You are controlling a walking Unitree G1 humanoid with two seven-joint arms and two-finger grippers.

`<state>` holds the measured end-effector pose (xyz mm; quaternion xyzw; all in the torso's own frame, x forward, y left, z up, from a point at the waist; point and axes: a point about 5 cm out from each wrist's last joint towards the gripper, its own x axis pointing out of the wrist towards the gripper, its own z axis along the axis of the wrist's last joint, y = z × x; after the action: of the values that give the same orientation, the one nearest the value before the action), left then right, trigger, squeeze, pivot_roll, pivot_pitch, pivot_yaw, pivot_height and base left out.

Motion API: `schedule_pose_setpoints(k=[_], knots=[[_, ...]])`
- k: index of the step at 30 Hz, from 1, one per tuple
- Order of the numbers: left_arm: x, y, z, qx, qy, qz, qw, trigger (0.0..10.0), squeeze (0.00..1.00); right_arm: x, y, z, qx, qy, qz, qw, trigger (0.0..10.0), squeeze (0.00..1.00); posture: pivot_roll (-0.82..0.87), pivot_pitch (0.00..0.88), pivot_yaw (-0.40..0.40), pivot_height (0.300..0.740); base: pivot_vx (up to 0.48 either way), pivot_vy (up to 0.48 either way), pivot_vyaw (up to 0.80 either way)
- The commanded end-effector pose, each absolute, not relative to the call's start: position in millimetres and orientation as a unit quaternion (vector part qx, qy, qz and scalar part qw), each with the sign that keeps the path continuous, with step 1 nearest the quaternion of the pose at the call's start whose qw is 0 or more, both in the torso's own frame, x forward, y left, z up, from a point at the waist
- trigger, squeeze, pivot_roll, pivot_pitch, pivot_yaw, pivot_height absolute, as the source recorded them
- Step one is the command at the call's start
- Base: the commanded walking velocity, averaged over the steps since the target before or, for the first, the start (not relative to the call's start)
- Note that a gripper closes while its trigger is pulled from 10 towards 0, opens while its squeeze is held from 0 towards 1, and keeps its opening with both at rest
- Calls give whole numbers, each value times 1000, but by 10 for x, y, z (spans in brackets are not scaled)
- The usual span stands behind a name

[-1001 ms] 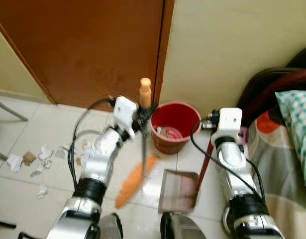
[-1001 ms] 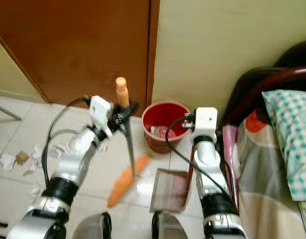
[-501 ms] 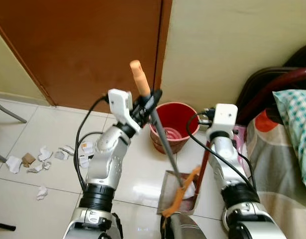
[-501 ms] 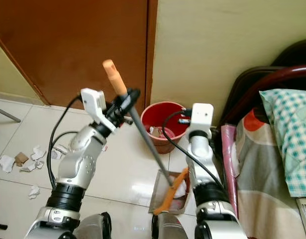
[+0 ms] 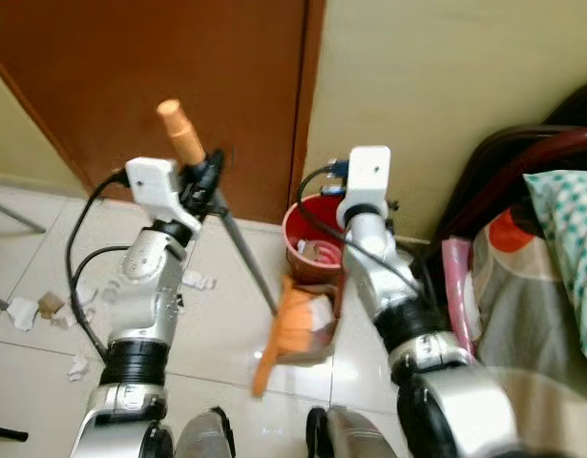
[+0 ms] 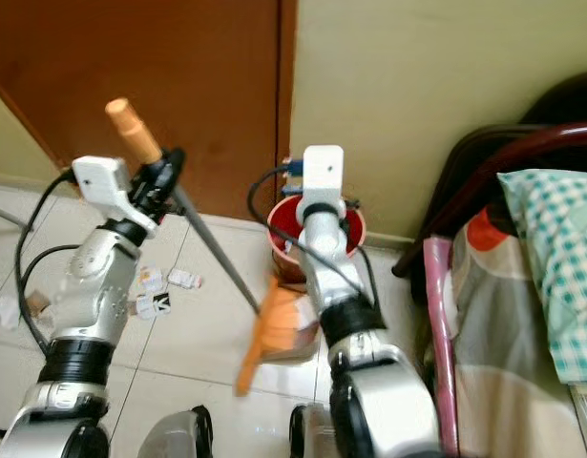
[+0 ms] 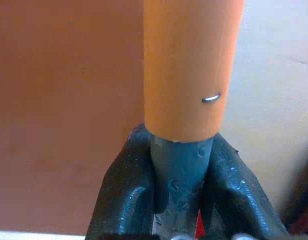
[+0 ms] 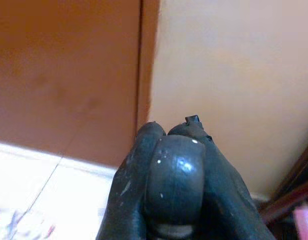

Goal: Sweep floor

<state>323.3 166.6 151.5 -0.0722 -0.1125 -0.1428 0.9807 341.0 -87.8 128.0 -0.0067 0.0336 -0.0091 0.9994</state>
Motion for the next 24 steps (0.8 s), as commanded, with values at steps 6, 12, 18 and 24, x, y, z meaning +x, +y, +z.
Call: schedule_pose_setpoints(k=[6, 12, 18, 24], knots=[[2945, 1643, 1238, -70, -59, -146, 985, 10000, 0, 2793, -1788, 1298, -18, 61, -106, 992, 10000, 0, -80, 176, -50, 740, 0, 0, 0], [2753, 1591, 1103, -28, -24, -157, 987, 10000, 0, 2406, -1872, 1239, -2, 36, -105, 994, 10000, 0, -74, 172, -28, 740, 0, 0, 0], [2571, 1558, 1029, -6, -9, -164, 986, 10000, 0, 2309, -1910, 1276, 33, 44, -61, 997, 10000, 0, -59, 164, -21, 740, 0, 0, 0], [2413, 1684, 999, 68, -10, -152, 986, 10000, 0, 2397, -1875, 1234, 48, 34, -51, 997, 10000, 0, -26, 114, -25, 740, 0, 0, 0]])
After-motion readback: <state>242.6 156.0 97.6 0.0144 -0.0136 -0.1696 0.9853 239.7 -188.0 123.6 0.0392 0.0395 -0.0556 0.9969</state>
